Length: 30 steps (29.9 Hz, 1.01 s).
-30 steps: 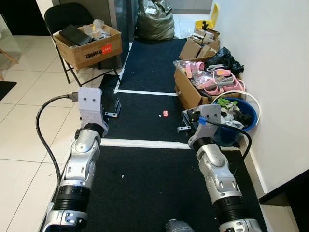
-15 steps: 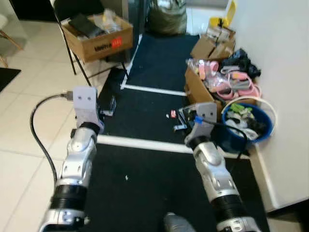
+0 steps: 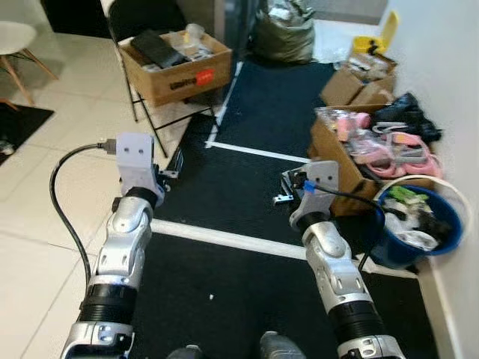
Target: Picking trash to rubbish bin
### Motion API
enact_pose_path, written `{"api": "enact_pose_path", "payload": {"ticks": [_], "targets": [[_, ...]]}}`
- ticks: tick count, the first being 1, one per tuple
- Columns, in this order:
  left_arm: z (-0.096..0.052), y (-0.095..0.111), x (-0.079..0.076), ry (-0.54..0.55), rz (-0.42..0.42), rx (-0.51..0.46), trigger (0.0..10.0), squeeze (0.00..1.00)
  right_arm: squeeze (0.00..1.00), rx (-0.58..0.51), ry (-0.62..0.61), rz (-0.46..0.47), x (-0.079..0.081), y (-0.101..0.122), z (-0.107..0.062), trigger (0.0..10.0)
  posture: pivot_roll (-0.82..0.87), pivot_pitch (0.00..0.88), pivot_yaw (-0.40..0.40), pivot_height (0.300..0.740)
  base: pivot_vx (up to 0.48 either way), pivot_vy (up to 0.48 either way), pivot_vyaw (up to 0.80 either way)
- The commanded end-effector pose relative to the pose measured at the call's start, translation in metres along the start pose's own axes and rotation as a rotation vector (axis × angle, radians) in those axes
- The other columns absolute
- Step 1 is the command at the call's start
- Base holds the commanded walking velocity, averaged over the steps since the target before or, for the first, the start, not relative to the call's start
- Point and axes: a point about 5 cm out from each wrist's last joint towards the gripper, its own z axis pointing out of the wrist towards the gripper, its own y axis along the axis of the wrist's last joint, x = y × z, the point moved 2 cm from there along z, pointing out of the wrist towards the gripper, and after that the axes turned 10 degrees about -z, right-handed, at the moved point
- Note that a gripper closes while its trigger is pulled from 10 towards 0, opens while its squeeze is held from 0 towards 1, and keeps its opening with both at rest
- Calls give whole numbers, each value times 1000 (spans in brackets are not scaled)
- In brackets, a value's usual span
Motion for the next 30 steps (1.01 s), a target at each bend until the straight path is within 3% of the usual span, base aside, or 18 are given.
{"api": "enact_pose_path", "payload": {"ticks": [1, 8, 11, 21, 27, 30], "targets": [[0, -2, -4, -17, 8, 3, 10000, 0, 0, 2, -28, 6, -7, -2, 0, 10000, -68, 0, -11, 740, 326, 0, 0], [5, -1, -6, -18, 14, 4, 10000, 0, 0, -12, -33, -19, -21, 0, 4, 10000, -58, 0, -16, 740, 325, 0, 0], [7, -1, -6, -12, 6, 0, 10000, 0, 0, 13, -61, -28, -29, -9, -1, 10000, -54, 0, -15, 740, 326, 0, 0], [3, -8, -4, -11, 5, 24, 10000, 0, 0, 11, -106, 49, -27, -9, 0, 10000, -57, 0, 19, 740, 323, 0, -59], [-3, -24, -4, -13, 18, 72, 10000, 0, 0, 37, -102, 15, -26, -16, -2, 10000, -59, 0, 23, 740, 326, 0, -731], [-6, -28, -2, -11, 20, 83, 10000, 0, 0, 60, -118, 6, -29, -22, -4, 10000, -63, 0, 25, 740, 322, 0, 0]]}}
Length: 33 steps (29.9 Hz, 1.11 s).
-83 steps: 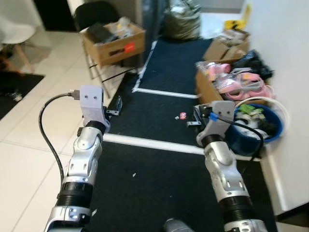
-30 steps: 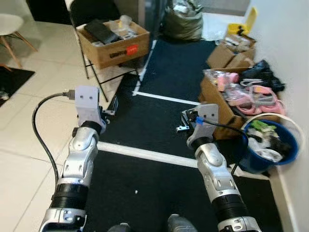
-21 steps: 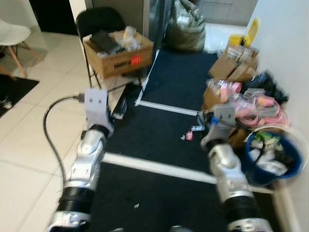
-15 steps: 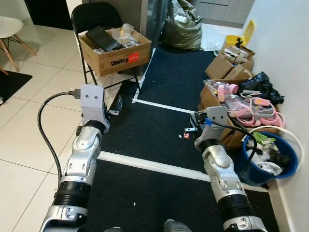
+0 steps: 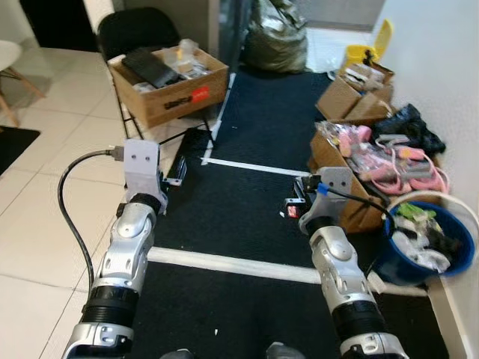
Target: Picking trash to rubbish bin
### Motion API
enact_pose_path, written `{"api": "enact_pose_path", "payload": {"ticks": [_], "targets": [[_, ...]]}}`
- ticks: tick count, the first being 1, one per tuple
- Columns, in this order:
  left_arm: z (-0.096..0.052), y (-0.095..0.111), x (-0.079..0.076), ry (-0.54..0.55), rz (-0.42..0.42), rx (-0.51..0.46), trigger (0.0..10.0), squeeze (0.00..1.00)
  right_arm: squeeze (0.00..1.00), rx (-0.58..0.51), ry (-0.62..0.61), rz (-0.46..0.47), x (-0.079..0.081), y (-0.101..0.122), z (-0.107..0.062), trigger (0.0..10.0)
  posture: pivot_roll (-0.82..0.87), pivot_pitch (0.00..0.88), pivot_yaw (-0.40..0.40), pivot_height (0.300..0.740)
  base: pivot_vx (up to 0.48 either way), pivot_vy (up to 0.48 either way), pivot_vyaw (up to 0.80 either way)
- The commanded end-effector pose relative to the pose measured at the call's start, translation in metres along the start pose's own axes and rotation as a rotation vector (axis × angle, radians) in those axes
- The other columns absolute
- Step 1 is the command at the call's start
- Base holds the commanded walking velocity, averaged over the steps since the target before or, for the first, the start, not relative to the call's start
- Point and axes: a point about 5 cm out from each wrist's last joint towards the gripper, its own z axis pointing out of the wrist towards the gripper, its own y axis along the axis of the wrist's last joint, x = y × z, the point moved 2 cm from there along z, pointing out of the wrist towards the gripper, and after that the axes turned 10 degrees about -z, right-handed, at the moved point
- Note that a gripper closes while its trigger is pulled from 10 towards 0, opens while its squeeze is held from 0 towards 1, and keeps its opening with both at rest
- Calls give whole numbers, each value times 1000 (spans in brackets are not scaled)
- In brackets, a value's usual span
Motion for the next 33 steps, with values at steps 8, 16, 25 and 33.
{"api": "enact_pose_path", "payload": {"ticks": [8, 16, 25, 33], "targets": [[-5, -3, 6, 11, 1, 5, 10000, 0, 0, 3, -24, 15, -2, -2, -3, 10000, -60, 3, 16, 740, 325, 0, 0], [-8, -4, 11, 31, 6, 0, 10000, 0, 0, 1, -47, 21, -3, -4, -4, 10000, -62, 9, 17, 740, 324, 0, 0], [-8, -4, 10, 29, 5, 5, 10000, 0, 0, -5, -57, 17, -3, -4, -5, 10000, -62, 19, 20, 740, 325, 0, 0], [-6, -4, 7, 18, 1, 4, 10000, 0, 0, -6, -80, 22, -6, -4, -5, 10000, -66, 15, 34, 740, 323, 0, 0]]}}
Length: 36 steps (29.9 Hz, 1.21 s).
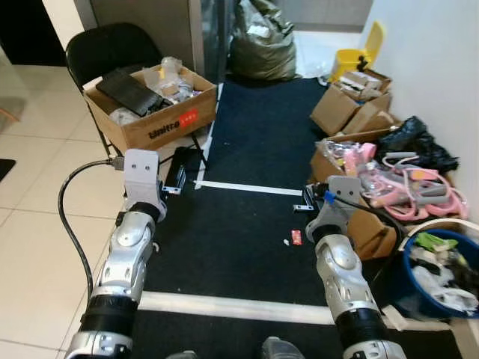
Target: Picking trash to rubbish bin
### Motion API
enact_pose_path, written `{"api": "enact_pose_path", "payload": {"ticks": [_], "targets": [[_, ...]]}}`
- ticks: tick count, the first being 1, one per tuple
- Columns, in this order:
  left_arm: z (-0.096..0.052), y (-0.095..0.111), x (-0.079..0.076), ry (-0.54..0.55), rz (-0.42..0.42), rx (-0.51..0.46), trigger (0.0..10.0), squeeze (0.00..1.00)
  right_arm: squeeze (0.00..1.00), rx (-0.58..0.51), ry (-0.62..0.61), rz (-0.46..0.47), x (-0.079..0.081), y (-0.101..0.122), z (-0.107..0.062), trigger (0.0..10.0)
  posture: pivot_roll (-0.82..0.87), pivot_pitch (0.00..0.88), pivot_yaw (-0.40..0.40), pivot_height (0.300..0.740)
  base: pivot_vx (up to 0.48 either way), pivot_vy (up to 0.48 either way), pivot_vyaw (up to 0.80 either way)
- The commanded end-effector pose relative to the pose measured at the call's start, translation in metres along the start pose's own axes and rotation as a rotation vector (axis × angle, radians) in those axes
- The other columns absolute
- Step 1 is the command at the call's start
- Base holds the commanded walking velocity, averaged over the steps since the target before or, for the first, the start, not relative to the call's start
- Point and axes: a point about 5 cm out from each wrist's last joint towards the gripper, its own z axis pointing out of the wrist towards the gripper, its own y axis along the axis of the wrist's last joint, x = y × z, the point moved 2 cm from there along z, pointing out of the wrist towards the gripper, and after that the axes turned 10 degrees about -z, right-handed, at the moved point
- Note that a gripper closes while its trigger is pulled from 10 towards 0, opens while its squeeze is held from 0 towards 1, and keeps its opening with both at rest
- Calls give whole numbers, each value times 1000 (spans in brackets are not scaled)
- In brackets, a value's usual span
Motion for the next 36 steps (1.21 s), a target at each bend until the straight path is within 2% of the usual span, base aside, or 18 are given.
{"api": "enact_pose_path", "payload": {"ticks": [1, 20, 27, 36], "targets": [[-1, -2, 4, 11, 1, 10, 10000, 0, 0, -3, -1, 2, 2, 0, 0, 10000, -64, 14, 32, 740, 326, 0, 0], [-3, -2, 5, 15, 5, 9, 10000, 0, 0, 20, -3, 5, 2, -5, -2, 10000, -60, 24, 22, 740, 327, 0, 0], [-3, -1, 6, 10, 10, 8, 10000, 0, 0, 25, -11, 7, 1, -6, -2, 10000, -60, 25, 28, 740, 328, 0, -671], [-2, -1, 5, 2, 19, 11, 10000, 0, 0, 28, -15, 6, 1, -8, -3, 10000, -53, 24, 35, 740, 328, 0, 0]]}}
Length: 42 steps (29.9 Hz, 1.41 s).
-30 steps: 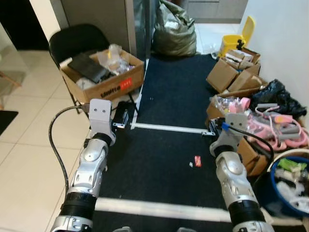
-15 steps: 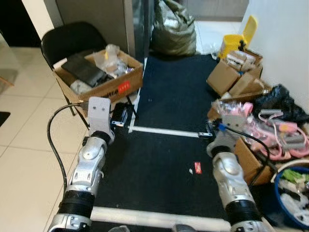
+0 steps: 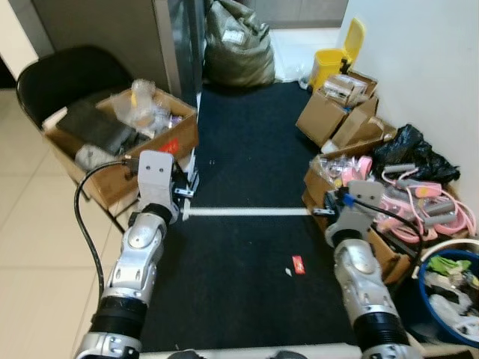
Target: Picking trash to rubbish bin
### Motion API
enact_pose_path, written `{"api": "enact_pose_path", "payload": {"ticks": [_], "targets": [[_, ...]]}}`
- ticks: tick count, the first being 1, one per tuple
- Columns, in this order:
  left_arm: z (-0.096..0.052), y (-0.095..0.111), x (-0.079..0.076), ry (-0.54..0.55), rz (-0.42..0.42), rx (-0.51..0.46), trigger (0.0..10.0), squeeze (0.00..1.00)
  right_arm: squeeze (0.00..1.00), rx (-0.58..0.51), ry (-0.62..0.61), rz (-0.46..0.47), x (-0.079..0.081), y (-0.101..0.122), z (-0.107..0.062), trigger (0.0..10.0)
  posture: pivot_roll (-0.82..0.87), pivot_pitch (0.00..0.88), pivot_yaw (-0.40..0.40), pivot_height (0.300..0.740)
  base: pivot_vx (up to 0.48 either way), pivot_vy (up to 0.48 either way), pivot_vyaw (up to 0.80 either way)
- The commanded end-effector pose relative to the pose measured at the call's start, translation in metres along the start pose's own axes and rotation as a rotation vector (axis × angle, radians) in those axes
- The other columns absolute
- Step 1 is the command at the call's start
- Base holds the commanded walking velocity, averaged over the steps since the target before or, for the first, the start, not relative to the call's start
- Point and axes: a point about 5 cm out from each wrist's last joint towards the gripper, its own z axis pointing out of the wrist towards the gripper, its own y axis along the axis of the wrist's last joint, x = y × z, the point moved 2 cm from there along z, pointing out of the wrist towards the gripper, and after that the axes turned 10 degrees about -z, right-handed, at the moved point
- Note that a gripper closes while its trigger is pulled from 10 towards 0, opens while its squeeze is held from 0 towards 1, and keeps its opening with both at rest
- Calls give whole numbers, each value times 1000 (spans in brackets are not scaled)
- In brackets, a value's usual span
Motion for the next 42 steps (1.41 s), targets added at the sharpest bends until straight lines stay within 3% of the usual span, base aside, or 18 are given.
{"api": "enact_pose_path", "payload": {"ticks": [1, 42], "targets": [[-1, -1, 5, 12, 11, 8, 10000, 0, 0, -2, 11, 4, 5, 0, 0, 10000, -53, 24, 35, 740, 330, 0, 0], [2, 2, 2, -10, 34, 3, 10000, 0, 0, 0, 46, -22, 9, 0, 4, 10000, -51, 17, 37, 740, 327, 0, 0]]}}
